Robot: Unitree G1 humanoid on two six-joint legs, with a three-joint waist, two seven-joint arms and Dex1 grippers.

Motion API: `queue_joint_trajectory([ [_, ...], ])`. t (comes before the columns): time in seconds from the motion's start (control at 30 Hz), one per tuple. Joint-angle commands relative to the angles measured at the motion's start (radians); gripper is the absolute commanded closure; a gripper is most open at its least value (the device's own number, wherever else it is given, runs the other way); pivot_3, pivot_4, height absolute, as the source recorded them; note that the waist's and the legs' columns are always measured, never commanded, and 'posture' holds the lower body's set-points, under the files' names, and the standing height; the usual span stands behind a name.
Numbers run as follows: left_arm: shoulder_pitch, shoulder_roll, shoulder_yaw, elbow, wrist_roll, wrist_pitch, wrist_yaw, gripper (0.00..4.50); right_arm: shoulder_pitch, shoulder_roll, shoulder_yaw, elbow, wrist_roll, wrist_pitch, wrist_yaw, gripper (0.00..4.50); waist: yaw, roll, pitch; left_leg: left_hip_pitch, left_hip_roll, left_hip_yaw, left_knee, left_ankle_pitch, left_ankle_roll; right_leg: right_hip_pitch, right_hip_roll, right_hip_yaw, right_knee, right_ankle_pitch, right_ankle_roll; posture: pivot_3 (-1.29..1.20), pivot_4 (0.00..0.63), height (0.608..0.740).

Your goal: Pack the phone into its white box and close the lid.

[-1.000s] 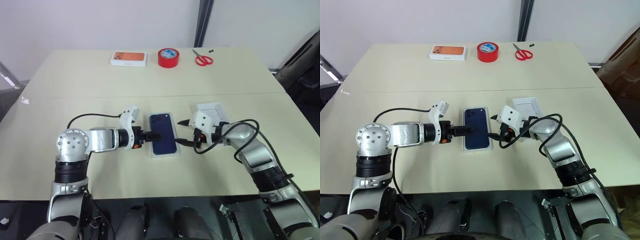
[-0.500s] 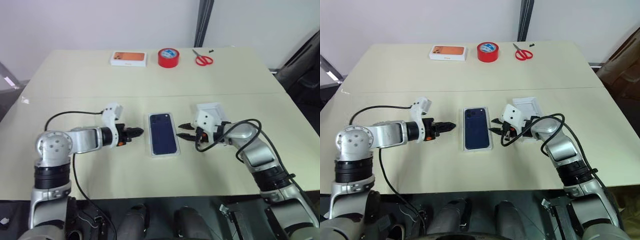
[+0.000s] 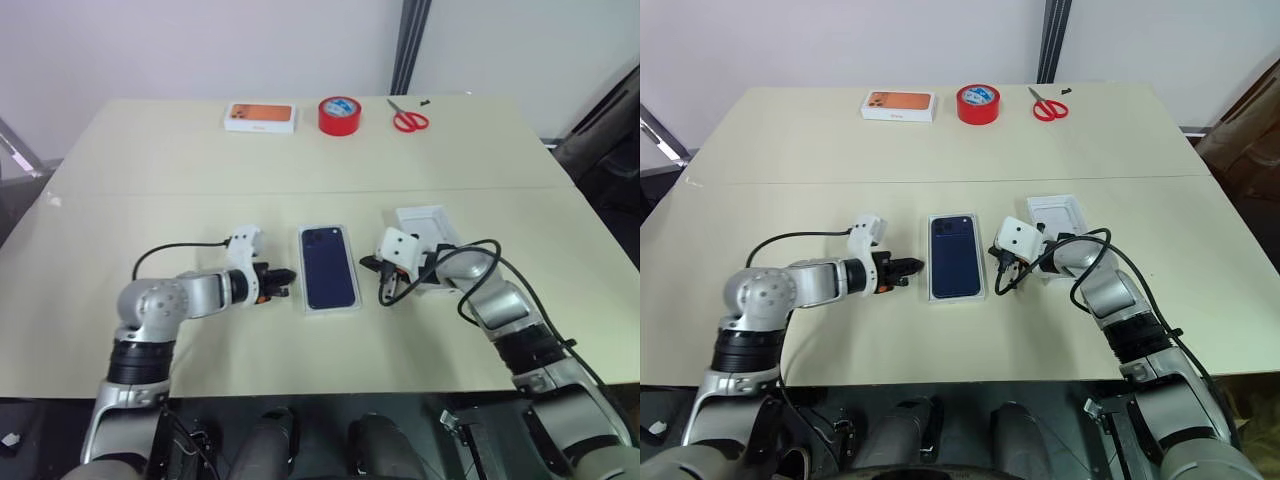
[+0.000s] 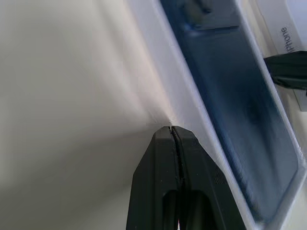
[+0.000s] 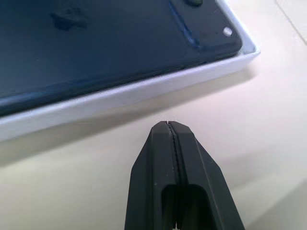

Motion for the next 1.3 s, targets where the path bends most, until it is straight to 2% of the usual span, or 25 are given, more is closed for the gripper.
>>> queue_joint_trajectory([
  [0.03, -0.061, -0.039, -0.040, 0.043, 0.059, -0.054, -0.057, 4.44, -0.040, -0.017, -0.042, 0.009, 0.011, -0.011, 0.000, 4.50, 0.002, 0.000, 0.000, 0.000, 0.000, 0.000, 0.000, 0.000, 0.000, 0.000, 0.000, 0.000, 0.000, 0.000, 0.000, 0.00, 0.150, 0.734],
  [0.33, -0.174, -0.140, -0.116, 0.189, 0.188, -0.137, -0.189, 4.44, -0.041, -0.087, -0.089, 0.045, 0.007, -0.026, 0.003, 4.50, 0.015, 0.000, 0.000, 0.000, 0.000, 0.000, 0.001, 0.000, 0.000, 0.000, 0.000, 0.000, 0.000, 0.000, 0.000, 0.00, 0.150, 0.734],
  [0.6, -0.207, -0.191, -0.139, 0.222, 0.266, -0.155, -0.251, 4.44, -0.026, -0.094, -0.092, 0.022, 0.008, -0.016, -0.004, 4.50, 0.015, 0.000, 0.000, 0.000, 0.000, 0.000, 0.001, 0.000, 0.000, 0.000, 0.000, 0.000, 0.000, 0.000, 0.000, 0.00, 0.150, 0.734],
  [1.1, -0.140, -0.075, -0.067, 0.126, 0.316, -0.189, -0.297, 4.44, 0.062, -0.192, -0.142, -0.060, 0.018, 0.040, 0.025, 4.50, 0.014, 0.000, 0.000, 0.000, 0.000, 0.000, 0.001, 0.000, 0.000, 0.000, 0.000, 0.000, 0.000, 0.000, 0.000, 0.00, 0.150, 0.734],
  [1.2, -0.117, -0.050, -0.076, 0.077, 0.338, -0.257, -0.326, 4.44, 0.088, -0.214, -0.155, -0.056, 0.015, 0.034, 0.021, 4.50, 0.020, 0.000, 0.000, 0.000, 0.000, 0.000, 0.001, 0.000, 0.000, 0.001, 0.000, 0.000, 0.000, 0.000, 0.000, 0.00, 0.150, 0.734],
  [1.3, -0.072, 0.013, -0.100, -0.004, 0.364, -0.351, -0.406, 4.44, 0.098, -0.207, -0.199, -0.106, 0.072, 0.105, 0.028, 4.50, 0.020, 0.000, 0.000, 0.000, 0.000, 0.000, 0.001, 0.000, 0.000, 0.001, 0.000, 0.000, 0.000, 0.000, 0.000, 0.00, 0.150, 0.734],
])
